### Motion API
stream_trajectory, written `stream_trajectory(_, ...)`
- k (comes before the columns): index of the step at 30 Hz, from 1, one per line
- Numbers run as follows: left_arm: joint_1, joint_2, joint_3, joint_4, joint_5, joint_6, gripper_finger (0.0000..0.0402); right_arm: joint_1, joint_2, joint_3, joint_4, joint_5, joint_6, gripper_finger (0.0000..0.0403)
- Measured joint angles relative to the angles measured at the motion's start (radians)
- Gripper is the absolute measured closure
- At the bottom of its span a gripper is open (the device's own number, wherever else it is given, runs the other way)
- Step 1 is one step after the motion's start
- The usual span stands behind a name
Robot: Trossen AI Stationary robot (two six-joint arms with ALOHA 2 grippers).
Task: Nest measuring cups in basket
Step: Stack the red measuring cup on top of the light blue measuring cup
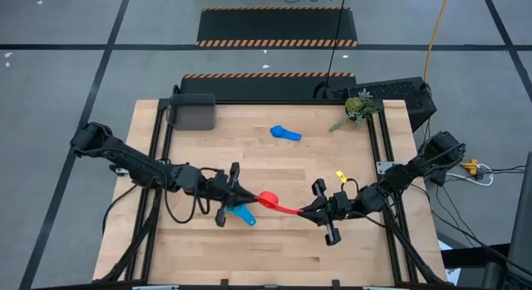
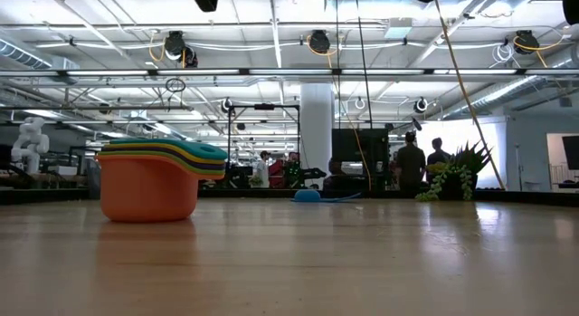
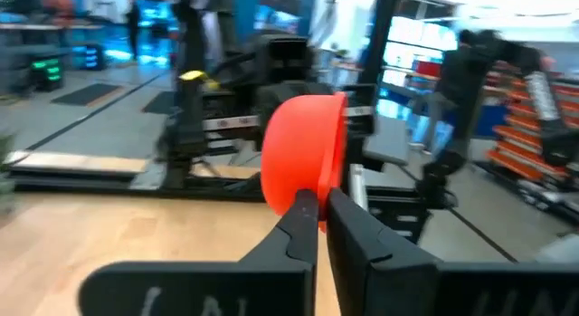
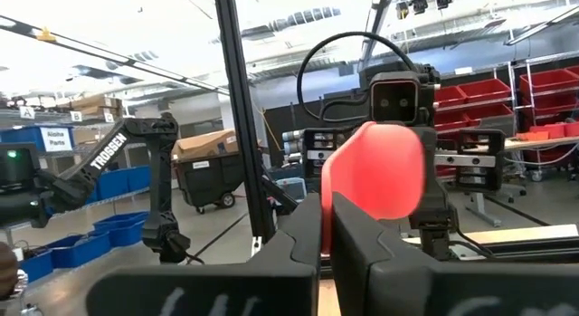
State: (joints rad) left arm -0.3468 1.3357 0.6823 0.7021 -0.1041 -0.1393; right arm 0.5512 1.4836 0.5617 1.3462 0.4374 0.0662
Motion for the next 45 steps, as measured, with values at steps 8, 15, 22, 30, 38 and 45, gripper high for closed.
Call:
stream_trajectory(8, 0.0, 0.0, 0.0, 0.002, 0.03, 0.004, 0.0396, 0.0, 0.0, 0.0, -0.002, -0.001, 0.0, 0.0403)
stream_trajectory(15, 0.0, 0.0, 0.0, 0.002, 0.03, 0.006, 0.0397, 0.001, 0.0, 0.0, -0.003, 0.002, -0.007, 0.0402)
stream_trajectory(22, 0.002, -0.006, 0.0, -0.003, 0.025, -0.027, 0.0398, -0.002, 0.001, 0.0, -0.01, 0.021, -0.018, 0.0367)
stream_trajectory(30, 0.008, -0.062, 0.002, -0.066, 0.032, -0.091, 0.0398, 0.0, 0.001, 0.0, -0.016, 0.022, -0.038, 0.0289)
stream_trajectory(38, 0.004, -0.118, 0.0, -0.131, 0.031, -0.109, 0.0398, 0.026, -0.003, 0.0, -0.058, 0.051, -0.124, 0.0181)
stream_trajectory(45, 0.026, -0.168, 0.0, -0.214, 0.062, -0.218, 0.0398, 0.103, -0.04, 0.013, -0.239, 0.346, -0.378, 0.0111)
